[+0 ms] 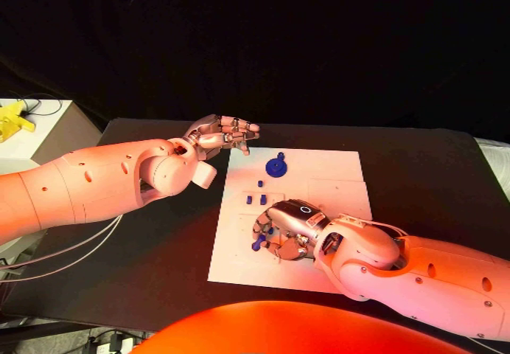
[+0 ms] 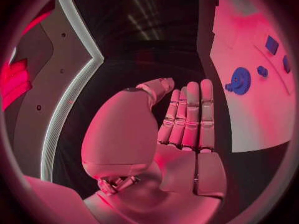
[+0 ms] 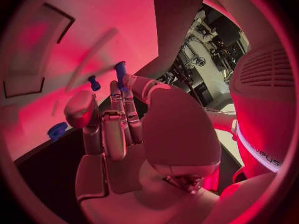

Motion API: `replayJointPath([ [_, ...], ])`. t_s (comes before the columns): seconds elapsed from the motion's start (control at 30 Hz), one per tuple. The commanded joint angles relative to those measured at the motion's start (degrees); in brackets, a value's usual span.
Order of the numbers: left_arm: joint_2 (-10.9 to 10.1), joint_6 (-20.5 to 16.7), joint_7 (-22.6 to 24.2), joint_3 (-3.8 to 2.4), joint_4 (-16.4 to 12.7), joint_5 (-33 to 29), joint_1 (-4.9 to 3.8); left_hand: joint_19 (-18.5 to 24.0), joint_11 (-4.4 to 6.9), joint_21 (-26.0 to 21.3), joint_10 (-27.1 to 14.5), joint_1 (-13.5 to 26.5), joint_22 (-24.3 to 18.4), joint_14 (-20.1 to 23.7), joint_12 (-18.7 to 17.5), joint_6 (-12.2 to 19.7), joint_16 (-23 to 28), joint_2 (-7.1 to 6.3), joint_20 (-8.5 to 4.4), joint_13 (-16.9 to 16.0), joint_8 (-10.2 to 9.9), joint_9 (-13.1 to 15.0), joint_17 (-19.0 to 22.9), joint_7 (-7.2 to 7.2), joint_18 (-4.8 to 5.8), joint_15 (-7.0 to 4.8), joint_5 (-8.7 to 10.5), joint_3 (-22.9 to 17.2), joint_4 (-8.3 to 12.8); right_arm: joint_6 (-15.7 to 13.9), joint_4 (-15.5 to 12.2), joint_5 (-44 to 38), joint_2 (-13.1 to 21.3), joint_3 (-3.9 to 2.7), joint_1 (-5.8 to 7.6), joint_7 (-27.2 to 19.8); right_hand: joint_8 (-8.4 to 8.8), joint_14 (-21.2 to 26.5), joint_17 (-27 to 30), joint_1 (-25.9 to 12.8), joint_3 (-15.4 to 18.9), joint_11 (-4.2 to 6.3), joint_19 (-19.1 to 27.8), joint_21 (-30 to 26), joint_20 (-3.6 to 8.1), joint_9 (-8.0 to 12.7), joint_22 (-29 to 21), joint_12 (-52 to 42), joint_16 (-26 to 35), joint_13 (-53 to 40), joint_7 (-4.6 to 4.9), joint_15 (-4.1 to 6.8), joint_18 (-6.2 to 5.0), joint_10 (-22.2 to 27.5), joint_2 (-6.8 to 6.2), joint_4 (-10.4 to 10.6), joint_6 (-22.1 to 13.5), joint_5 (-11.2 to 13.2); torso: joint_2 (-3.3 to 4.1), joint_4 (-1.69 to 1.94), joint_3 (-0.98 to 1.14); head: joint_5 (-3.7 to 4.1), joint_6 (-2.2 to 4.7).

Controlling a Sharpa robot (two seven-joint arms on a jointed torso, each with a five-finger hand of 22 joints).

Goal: Assemble the parts on the task board

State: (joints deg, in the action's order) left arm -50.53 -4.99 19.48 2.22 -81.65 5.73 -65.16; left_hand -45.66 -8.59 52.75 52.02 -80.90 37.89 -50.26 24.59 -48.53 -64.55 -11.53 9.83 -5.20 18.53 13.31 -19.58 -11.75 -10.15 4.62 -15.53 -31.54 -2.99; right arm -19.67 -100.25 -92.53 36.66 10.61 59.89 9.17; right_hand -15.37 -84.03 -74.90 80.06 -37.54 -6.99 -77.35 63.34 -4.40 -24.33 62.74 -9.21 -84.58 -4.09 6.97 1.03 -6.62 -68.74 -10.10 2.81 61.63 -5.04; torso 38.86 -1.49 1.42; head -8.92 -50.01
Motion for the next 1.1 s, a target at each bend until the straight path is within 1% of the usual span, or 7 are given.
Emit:
replayJointPath([
  [0.03, 0.04, 0.89, 0.26, -0.04, -0.17, 0.01, -0.02, 0.10, -0.04, 0.22, -0.42, 0.37, 0.05, 0.22, -0.05, 0.43, 0.18, 0.32, 0.20, 0.09, 0.17, -0.09, 0.09, -0.16, -0.30, 0.05, -0.12, 0.06, 0.37, 1.80, 0.35, -1.23, -0.18, 0.10, -0.20, 0.64, -0.21, -2.88, 0.07, -0.56, 0.03, 3.91, 0.58, -0.44, -0.07, -0.13, -0.27, 0.15, 0.47, -0.50, 0.15, 0.28, 0.18, -4.18, 0.50, -0.56, 0.17, -0.32, 0.02, -0.02, -0.01, -0.01, 0.01],
  [0.2, 0.03, 0.89, 0.22, -0.04, -0.22, 0.01, -0.02, 0.10, -0.04, 0.22, -0.42, 0.37, 0.05, 0.22, -0.05, 0.43, 0.18, 0.32, 0.20, 0.09, 0.17, -0.09, 0.09, -0.16, -0.30, 0.05, -0.12, 0.06, 0.37, 2.56, 0.86, 0.38, -0.58, 0.23, -0.31, -0.76, 0.74, -2.83, 0.02, -1.80, 0.05, 3.04, 1.33, -1.53, -0.52, -0.05, -1.04, 2.00, 0.51, -0.15, 0.92, -0.39, 0.03, -2.15, 0.38, -1.36, -1.75, 0.04, -0.02, 0.02, -0.01, 0.01, 0.01],
  [0.37, 0.03, 0.90, 0.13, -0.04, -0.20, 0.01, -0.02, 0.10, -0.04, 0.22, -0.42, 0.37, 0.05, 0.22, -0.05, 0.43, 0.18, 0.32, 0.20, 0.09, 0.17, -0.09, 0.09, -0.16, -0.30, 0.05, -0.12, 0.06, 0.37, 2.67, 1.21, 2.38, -0.67, 0.36, -0.38, -2.46, 2.62, -2.75, 0.12, -3.79, 1.05, 1.70, 2.47, -3.46, -1.47, 0.60, -2.55, 4.02, 0.54, 0.30, 2.13, -1.55, -0.29, 1.19, -1.24, -1.71, -4.74, -0.01, -0.03, 0.04, 0.01, 0.16, 0.01],
  [0.5, 0.02, 0.96, 0.04, -0.04, -0.19, 0.01, -0.02, 0.10, -0.04, 0.22, -0.42, 0.37, 0.05, 0.22, -0.05, 0.43, 0.18, 0.32, 0.20, 0.09, 0.17, -0.09, 0.09, -0.16, -0.30, 0.05, -0.12, 0.06, 0.37, 2.35, 1.36, 3.42, -0.58, 0.42, -0.40, -3.46, 3.49, -2.46, 0.87, -4.69, 2.15, 0.87, 3.53, -5.34, -2.23, 0.97, -4.07, 4.73, 0.81, 0.36, 2.51, -2.28, -0.67, 4.51, -2.50, -2.01, -6.51, -0.10, -0.06, -0.02, 0.01, 0.06, 0.01],
  [0.7, 0.00, 1.15, -0.21, -0.04, -0.16, -0.02, -0.02, 0.15, -0.06, 0.23, -0.49, 0.48, 0.07, 0.22, -0.02, 0.45, 0.18, 0.38, 0.23, 0.11, 0.20, -0.10, 0.10, -0.17, -0.30, 0.08, -0.12, 0.04, 0.35, 1.39, 1.35, 4.22, -0.28, 0.47, -0.42, -4.43, 4.23, -1.84, 2.12, -4.95, 3.90, 0.49, 4.71, -7.57, -2.79, 1.31, -5.80, 4.30, 1.33, 0.21, 2.55, -2.68, -1.16, 8.38, -3.23, -2.49, -8.25, -0.77, -0.03, -0.07, 0.02, 0.18, 0.01],
  [0.97, -0.03, 1.28, -0.43, -0.04, -0.13, -0.03, -0.02, 0.16, -0.08, 0.22, -0.57, 0.55, 0.08, 0.21, -0.03, 0.44, 0.18, 0.38, 0.24, 0.13, 0.23, -0.10, 0.10, -0.17, -0.30, 0.09, -0.11, 0.05, 0.33, 0.30, 1.16, 4.50, 0.04, 0.49, -0.45, -4.84, 4.29, -1.61, 2.60, -4.93, 4.50, 0.44, 5.19, -8.45, -2.88, 1.36, -6.51, 3.90, 1.51, 0.14, 2.54, -2.74, -1.33, 9.30, -3.37, -2.63, -8.39, -0.95, -0.01, -0.04, 0.04, 0.30, 0.01],
  [1.1, -0.03, 1.31, -0.49, -0.04, -0.11, -0.03, -0.02, 0.16, -0.08, 0.22, -0.57, 0.55, 0.08, 0.21, -0.03, 0.44, 0.18, 0.38, 0.24, 0.13, 0.23, -0.10, 0.10, -0.17, -0.30, 0.09, -0.11, 0.05, 0.33, -1.41, 1.05, 4.53, 0.28, 0.49, -0.46, -4.85, 4.46, -1.01, 3.90, -4.73, 5.25, 0.29, 6.37, -10.42, -3.01, 1.47, -8.14, 3.38, 2.06, 0.08, 2.61, -2.90, -1.69, 10.60, -3.45, -2.84, -8.70, -1.03, -0.03, -0.07, 0.02, 0.28, 0.01],
])
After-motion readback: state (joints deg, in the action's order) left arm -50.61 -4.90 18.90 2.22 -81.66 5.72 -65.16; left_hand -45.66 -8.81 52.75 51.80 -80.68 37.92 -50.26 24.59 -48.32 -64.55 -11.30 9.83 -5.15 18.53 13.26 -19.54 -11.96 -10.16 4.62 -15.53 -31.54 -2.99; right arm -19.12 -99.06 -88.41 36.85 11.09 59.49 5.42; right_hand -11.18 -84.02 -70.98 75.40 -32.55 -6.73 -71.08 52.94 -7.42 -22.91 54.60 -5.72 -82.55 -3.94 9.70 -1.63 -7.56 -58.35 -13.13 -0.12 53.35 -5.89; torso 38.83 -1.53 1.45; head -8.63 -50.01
